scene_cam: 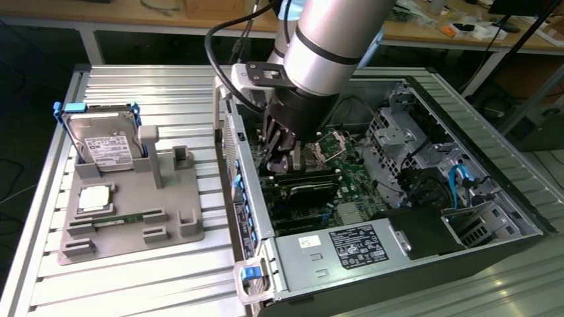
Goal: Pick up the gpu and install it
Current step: 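Press down on the gpu until it lock into place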
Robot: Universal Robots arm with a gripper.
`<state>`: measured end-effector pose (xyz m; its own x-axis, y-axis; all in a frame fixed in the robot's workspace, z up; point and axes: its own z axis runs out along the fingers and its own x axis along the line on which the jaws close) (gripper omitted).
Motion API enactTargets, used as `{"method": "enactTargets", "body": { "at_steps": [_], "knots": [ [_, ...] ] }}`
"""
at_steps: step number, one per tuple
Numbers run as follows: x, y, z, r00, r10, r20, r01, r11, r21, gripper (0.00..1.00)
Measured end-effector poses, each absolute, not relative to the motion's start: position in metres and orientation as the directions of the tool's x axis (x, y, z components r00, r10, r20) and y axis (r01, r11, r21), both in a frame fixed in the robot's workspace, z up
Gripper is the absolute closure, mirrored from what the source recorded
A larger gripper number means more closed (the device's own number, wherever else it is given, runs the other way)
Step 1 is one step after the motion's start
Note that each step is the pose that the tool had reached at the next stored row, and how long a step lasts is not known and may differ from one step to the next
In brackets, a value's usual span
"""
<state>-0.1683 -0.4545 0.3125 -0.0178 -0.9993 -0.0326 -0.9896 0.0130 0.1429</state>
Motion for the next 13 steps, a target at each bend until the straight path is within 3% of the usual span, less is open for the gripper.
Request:
{"method": "enactTargets", "body": {
  "at_steps": [9,13],
  "knots": [
    [-0.1571,-0.4546,0.3125,-0.02,-0.999,-0.047,-0.98,0.01,0.2,0.89],
    [-0.1576,-0.4546,0.3125,-0.02,-0.999,-0.047,-0.98,0.01,0.201,0.89]
  ]
}}
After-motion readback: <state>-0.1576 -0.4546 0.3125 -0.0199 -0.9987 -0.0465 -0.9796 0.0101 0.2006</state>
